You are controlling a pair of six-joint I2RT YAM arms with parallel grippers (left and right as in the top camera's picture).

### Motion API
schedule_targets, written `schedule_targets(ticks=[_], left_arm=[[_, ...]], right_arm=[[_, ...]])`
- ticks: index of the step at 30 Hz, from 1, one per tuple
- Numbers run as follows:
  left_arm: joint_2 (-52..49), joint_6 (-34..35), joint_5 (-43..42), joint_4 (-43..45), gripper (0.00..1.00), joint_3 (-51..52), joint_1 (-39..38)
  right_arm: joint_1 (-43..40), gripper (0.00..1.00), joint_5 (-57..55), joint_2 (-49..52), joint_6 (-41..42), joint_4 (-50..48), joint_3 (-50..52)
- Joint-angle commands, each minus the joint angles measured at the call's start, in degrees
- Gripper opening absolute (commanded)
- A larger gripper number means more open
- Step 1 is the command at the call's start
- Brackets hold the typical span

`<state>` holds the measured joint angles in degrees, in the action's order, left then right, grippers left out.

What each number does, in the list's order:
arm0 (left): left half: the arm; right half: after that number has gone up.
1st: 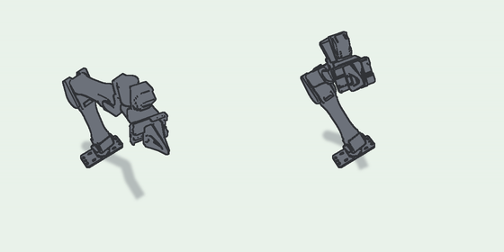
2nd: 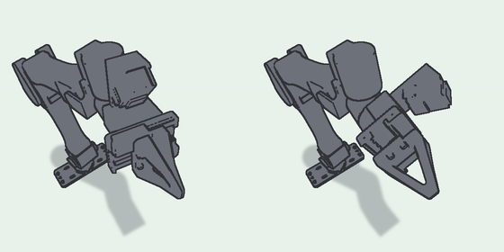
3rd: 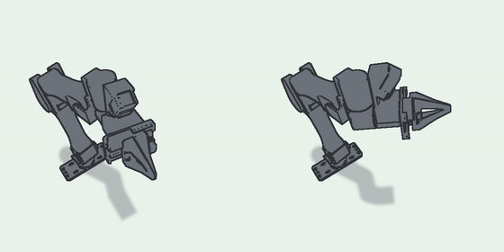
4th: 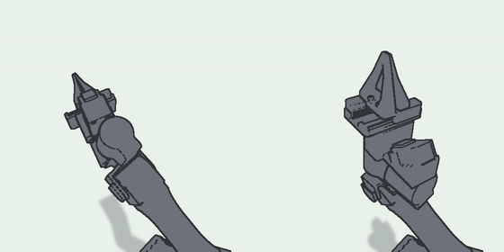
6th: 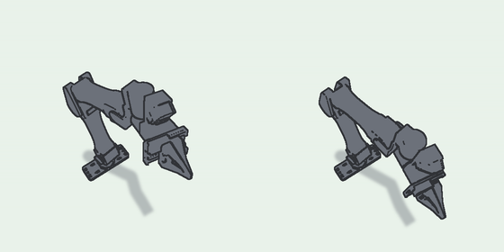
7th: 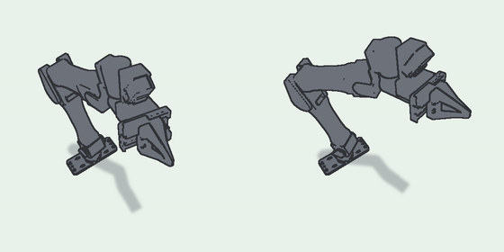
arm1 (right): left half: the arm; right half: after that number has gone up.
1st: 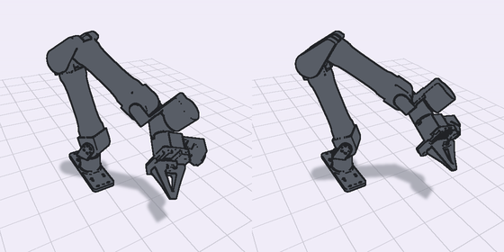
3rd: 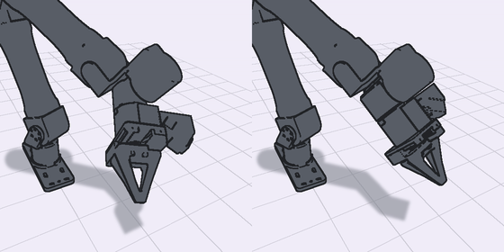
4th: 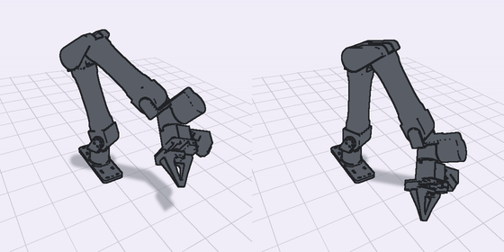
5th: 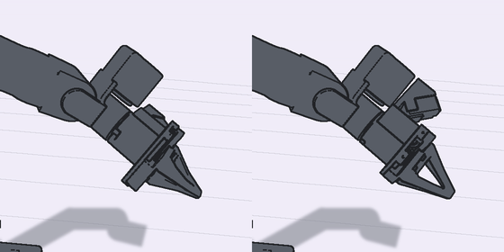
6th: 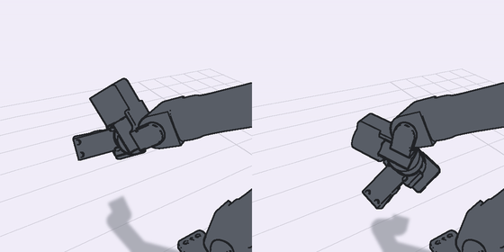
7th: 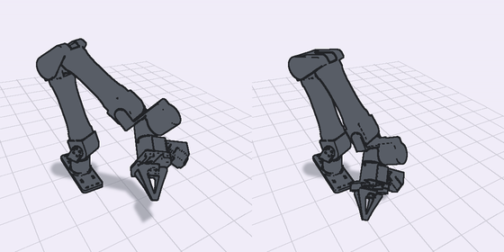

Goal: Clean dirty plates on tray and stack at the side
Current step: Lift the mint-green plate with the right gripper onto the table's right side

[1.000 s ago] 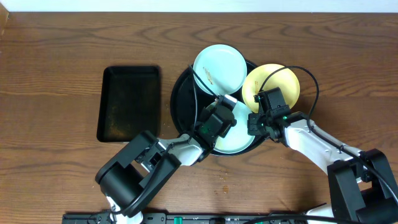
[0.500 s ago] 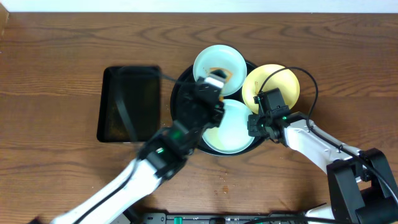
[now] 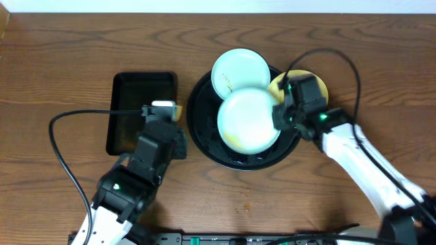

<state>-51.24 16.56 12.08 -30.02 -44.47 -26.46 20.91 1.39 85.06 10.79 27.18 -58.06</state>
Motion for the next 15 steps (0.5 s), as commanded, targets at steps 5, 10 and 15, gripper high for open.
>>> schedule_targets(ticks=[5,10,15], left_arm=[[-7.96,1.33,-26.12,-0.39,0.08,-0.52,18.03],[-15.72,-1.88,-49.20,2.86,0.08,-2.08,32.35],[-21.31,-1.86,-55.21,11.08,0.08,-2.34,38.88]], right_arm=[[9.77,0.01,-28.13,-6.10,-10.95,0.46,-5.75],[21.70,0.01,-52.13,-4.50,-13.49,0.50,-5.77],[31.61,0.01,-74.16,-1.22,-13.42,0.24,-5.68]])
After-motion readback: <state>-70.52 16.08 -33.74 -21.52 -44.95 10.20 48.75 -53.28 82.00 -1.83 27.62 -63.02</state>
